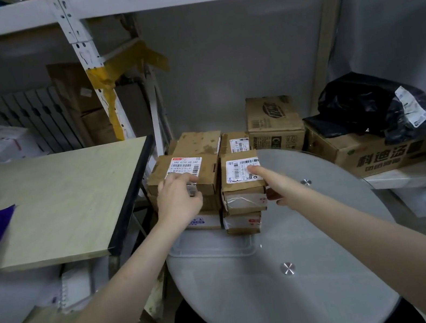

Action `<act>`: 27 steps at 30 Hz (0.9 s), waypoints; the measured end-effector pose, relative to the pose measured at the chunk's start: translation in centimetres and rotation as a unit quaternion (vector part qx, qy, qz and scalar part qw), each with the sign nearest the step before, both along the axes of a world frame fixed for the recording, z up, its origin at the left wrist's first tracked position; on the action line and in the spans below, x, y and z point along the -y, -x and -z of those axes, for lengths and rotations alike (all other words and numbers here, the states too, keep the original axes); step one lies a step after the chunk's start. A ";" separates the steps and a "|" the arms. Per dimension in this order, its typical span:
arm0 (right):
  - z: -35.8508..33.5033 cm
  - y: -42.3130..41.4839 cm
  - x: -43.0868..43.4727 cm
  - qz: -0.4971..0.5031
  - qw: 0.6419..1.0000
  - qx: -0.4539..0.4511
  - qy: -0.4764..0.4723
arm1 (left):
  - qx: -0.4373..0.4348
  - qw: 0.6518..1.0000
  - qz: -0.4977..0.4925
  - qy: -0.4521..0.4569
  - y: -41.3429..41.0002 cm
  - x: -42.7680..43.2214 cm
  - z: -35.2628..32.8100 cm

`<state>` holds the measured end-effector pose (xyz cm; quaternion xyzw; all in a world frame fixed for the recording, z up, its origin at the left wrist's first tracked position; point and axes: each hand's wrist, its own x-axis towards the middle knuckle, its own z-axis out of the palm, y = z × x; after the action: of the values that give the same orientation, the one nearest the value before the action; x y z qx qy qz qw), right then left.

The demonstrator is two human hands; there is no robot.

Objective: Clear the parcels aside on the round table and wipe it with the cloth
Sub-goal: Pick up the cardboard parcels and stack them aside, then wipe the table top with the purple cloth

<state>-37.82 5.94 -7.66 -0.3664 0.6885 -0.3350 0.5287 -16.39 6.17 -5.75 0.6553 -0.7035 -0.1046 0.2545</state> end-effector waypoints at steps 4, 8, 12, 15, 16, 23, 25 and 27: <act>0.2 0.1 0.1 -0.015 0.999 -0.038 -0.008 | -0.005 1.000 0.004 -0.002 0.0 0.0 -0.2; -0.1 0.4 0.5 -0.021 0.997 -0.077 0.018 | -0.001 1.000 0.011 -0.018 -0.1 0.2 -0.5; -0.8 0.0 0.7 0.037 0.972 -0.182 0.147 | -0.015 1.000 0.013 -0.012 -0.6 0.4 -1.0; -1.4 -0.4 0.5 0.045 0.932 -0.263 0.247 | -0.023 1.000 0.009 0.004 -1.1 0.4 -1.6; -1.6 -0.7 0.4 0.025 0.921 -0.291 0.259 | -0.022 1.000 0.010 0.007 -1.2 0.4 -1.8; -3.2 -3.2 -0.3 -0.056 0.881 -0.416 0.218 | -0.034 0.999 0.006 0.005 -3.0 0.6 -2.7; -4.3 -4.4 -0.8 -0.068 0.855 -0.440 0.267 | -0.048 0.999 -0.011 0.016 -4.0 0.6 -3.3; -5.5 -6.7 -1.2 -0.110 0.840 -0.410 0.337 | -0.064 0.997 -0.036 0.031 -5.7 0.6 -4.0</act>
<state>-31.13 7.15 -2.18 -0.6991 0.6423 -0.3052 0.0748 -10.70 5.52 -1.71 0.6642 -0.6642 -0.1155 0.3229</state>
